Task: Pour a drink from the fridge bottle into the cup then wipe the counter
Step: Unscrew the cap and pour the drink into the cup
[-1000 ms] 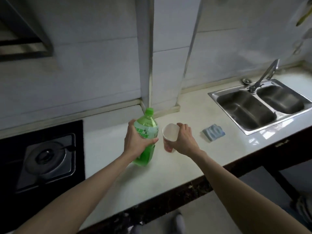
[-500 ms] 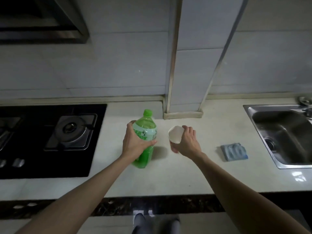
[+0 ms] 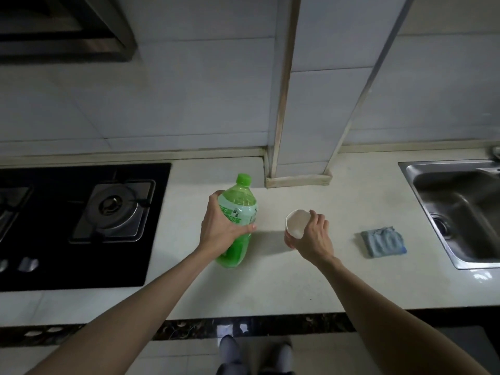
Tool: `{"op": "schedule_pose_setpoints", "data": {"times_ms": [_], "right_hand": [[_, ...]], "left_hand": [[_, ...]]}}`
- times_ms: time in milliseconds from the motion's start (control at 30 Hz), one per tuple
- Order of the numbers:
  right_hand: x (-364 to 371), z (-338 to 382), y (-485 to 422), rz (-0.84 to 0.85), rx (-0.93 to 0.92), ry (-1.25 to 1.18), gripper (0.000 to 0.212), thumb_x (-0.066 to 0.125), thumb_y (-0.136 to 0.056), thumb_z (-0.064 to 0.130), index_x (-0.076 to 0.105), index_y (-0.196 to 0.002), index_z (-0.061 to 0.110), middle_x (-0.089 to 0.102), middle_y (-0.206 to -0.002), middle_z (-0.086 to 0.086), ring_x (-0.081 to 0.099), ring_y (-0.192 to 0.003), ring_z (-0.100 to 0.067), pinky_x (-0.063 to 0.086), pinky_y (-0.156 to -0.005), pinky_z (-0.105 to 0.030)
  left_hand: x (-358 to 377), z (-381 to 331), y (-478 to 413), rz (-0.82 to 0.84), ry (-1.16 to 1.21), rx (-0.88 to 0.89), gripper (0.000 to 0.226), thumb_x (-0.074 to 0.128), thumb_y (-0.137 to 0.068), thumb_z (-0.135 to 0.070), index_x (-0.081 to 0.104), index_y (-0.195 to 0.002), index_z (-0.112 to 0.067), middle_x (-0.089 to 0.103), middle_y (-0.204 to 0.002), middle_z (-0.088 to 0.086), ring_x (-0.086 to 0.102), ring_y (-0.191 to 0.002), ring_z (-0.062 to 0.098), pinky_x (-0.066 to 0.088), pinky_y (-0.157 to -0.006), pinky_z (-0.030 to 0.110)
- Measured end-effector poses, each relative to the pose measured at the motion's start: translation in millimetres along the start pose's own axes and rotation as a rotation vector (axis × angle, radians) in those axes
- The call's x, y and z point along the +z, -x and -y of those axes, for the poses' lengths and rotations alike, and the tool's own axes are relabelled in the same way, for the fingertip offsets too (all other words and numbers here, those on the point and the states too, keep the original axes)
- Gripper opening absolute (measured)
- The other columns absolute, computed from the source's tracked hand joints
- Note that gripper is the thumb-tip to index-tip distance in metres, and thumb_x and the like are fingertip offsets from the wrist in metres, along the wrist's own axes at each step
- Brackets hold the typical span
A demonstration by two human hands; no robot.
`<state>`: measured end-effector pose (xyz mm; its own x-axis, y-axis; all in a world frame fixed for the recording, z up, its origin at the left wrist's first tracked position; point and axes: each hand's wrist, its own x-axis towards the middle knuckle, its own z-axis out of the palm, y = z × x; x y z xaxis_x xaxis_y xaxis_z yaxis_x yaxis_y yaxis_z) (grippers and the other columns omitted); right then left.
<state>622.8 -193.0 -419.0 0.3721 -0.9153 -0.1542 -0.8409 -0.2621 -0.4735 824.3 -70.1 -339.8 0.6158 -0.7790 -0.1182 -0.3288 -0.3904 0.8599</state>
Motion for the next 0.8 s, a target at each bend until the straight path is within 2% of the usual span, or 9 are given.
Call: {"op": "schedule_pose_setpoints", "data": {"times_ms": [167,267,333,433,500,567,600,700,800], "right_hand": [[-0.8,-6.7,0.3,-0.005,0.022,0.055,0.098,0.076,-0.078,0.047,0.023,-0.145,0.000,0.039,-0.133,-0.016,0.040,-0.116,-0.028,0.048,-0.093,-0.039],[-5.9,-4.9,0.0,0.084,0.043,0.098,0.118,0.078,-0.072,0.054,0.009,-0.150,-0.001,0.032,-0.141,-0.017,0.035,-0.124,-0.031,0.043,-0.101,-0.041],[-17.4,5.2,-1.7,0.140,0.068,0.096,0.128,0.077,-0.068,0.062,0.002,-0.153,0.003,0.022,-0.150,-0.015,0.027,-0.133,-0.033,0.034,-0.108,-0.047],[-51.3,34.7,-8.3,0.062,0.020,0.033,0.104,0.063,-0.080,0.065,0.015,-0.152,0.007,0.021,-0.153,-0.013,0.023,-0.138,-0.034,0.026,-0.112,-0.051],[-82.9,60.2,-11.8,-0.057,-0.069,-0.057,0.076,0.056,-0.089,0.058,0.036,-0.143,0.009,0.039,-0.141,-0.013,0.036,-0.129,-0.030,0.033,-0.105,-0.045],[-113.1,86.8,-14.2,-0.126,-0.127,-0.152,0.049,0.051,-0.094,0.050,0.056,-0.124,0.012,0.059,-0.117,-0.006,0.053,-0.109,-0.023,0.044,-0.087,-0.035],[-124.3,99.8,-15.2,-0.133,-0.126,-0.191,0.043,0.047,-0.096,0.050,0.062,-0.112,0.012,0.066,-0.104,-0.003,0.060,-0.097,-0.022,0.047,-0.078,-0.033],[-145.7,133.0,-15.0,-0.174,-0.155,-0.166,0.060,0.034,-0.098,0.057,0.065,-0.082,0.008,0.071,-0.079,-0.005,0.065,-0.072,-0.025,0.049,-0.063,-0.032],[-155.2,152.2,-15.5,-0.200,-0.181,0.017,0.068,0.028,-0.096,0.066,0.054,-0.064,0.011,0.055,-0.061,-0.002,0.052,-0.054,-0.018,0.036,-0.052,-0.026]], "left_hand": [[3.9,-9.3,-8.1,0.022,0.010,0.024,0.101,0.097,-0.052,-0.031,0.034,-0.132,-0.026,0.053,-0.125,-0.005,0.054,-0.111,0.016,0.047,-0.091,0.030],[4.7,-15.2,-12.3,0.037,0.012,0.054,0.102,0.097,-0.051,-0.032,0.034,-0.131,-0.026,0.053,-0.125,-0.006,0.054,-0.110,0.015,0.046,-0.090,0.029],[4.1,-19.8,-14.7,0.046,0.005,0.078,0.104,0.097,-0.051,-0.033,0.034,-0.132,-0.025,0.053,-0.124,-0.006,0.054,-0.110,0.014,0.046,-0.090,0.029],[3.8,-28.7,-18.3,0.054,-0.007,0.111,0.108,0.097,-0.049,-0.037,0.032,-0.134,-0.026,0.053,-0.125,-0.008,0.054,-0.110,0.014,0.048,-0.094,0.033],[4.4,-36.2,-21.0,0.058,-0.008,0.128,0.109,0.097,-0.049,-0.037,0.032,-0.135,-0.024,0.052,-0.124,-0.008,0.054,-0.111,0.015,0.048,-0.095,0.034],[5.0,-45.5,-22.5,0.050,-0.004,0.141,0.109,0.097,-0.050,-0.036,0.032,-0.136,-0.023,0.052,-0.123,-0.008,0.054,-0.108,0.016,0.049,-0.092,0.034],[5.8,-49.8,-23.5,0.044,-0.008,0.150,0.108,0.097,-0.050,-0.036,0.032,-0.136,-0.022,0.053,-0.123,-0.007,0.054,-0.107,0.016,0.049,-0.091,0.035],[8.3,-60.8,-23.4,0.050,-0.057,0.200,0.103,0.095,-0.052,-0.038,0.034,-0.134,-0.022,0.053,-0.125,-0.005,0.055,-0.107,0.017,0.051,-0.088,0.035],[10.5,-65.8,-20.4,0.076,-0.077,0.279,0.099,0.093,-0.053,-0.041,0.034,-0.130,-0.025,0.049,-0.128,-0.005,0.056,-0.107,0.015,0.051,-0.088,0.033]]}}
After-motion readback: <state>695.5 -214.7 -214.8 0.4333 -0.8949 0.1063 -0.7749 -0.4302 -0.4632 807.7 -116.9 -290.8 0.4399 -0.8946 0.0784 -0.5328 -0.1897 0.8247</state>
